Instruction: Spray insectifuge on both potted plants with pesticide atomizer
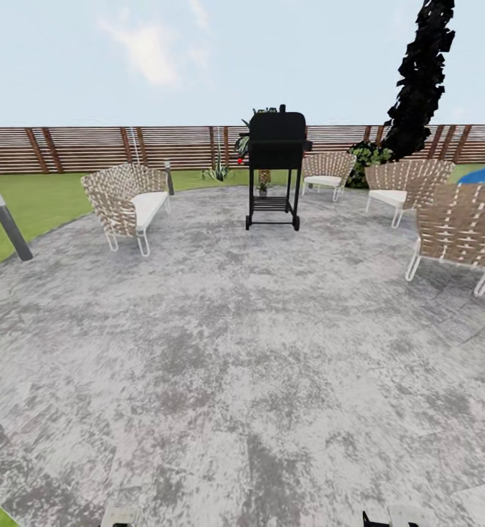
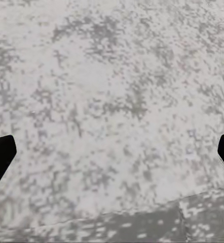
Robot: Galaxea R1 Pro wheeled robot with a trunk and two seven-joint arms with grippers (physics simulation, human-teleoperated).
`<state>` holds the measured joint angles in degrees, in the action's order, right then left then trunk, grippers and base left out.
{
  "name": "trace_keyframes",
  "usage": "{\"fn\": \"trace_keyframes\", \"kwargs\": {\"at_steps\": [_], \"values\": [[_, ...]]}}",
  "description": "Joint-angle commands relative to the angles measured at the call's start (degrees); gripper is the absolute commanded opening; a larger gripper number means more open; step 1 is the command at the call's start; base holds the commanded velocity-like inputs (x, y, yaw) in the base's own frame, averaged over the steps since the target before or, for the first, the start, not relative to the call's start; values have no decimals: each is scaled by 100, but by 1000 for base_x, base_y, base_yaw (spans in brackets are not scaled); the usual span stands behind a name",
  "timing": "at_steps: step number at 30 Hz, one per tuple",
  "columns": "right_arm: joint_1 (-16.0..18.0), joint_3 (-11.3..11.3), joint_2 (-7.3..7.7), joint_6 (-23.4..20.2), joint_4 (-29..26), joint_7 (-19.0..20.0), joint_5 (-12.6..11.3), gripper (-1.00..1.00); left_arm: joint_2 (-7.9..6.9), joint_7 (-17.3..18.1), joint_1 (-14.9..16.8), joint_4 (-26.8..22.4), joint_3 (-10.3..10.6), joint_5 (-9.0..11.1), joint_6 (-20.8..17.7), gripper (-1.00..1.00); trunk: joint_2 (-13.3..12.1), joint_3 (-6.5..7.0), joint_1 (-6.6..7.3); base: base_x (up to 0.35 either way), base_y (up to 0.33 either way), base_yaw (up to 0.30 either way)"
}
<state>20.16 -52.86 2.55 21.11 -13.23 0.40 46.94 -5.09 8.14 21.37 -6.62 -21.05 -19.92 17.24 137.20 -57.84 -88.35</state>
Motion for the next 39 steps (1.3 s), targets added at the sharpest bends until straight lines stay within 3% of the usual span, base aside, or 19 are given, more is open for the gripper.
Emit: {"fn": "trace_keyframes", "kwargs": {"at_steps": [1, 39], "values": [[5, -49, 0, 27, 5, 4, 52, 100, 0, 30, 5, 3, -51, -38, 16, -100, 2, -5, -2, 339, 0, 0], [5, -49, -2, 29, 5, 4, 52, 100, 0, 30, 2, 3, -56, -38, 16, -100, 2, -5, -2, 339, 0, 0]]}}
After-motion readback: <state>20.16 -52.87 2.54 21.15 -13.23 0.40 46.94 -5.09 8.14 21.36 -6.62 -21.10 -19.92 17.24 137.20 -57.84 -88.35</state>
